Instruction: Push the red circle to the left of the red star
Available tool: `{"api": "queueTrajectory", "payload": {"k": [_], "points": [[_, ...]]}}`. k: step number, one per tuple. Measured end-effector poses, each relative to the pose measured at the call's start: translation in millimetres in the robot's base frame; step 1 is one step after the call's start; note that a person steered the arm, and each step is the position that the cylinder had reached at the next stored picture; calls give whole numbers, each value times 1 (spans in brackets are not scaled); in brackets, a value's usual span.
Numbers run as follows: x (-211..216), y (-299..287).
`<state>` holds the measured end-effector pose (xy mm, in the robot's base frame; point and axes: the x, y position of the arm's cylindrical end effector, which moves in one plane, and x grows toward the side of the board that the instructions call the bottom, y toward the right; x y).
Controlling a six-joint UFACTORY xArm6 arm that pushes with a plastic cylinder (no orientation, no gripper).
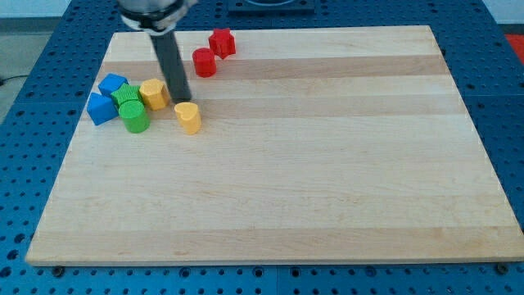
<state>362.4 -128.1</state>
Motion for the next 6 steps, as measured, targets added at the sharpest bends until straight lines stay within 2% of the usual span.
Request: {"api": "queueTrajectory", "payload": {"k": [1, 2, 3, 4, 6], "points": [[-34, 31], [-90, -9], [-94, -76], [-92, -87], [-81, -176]]}}
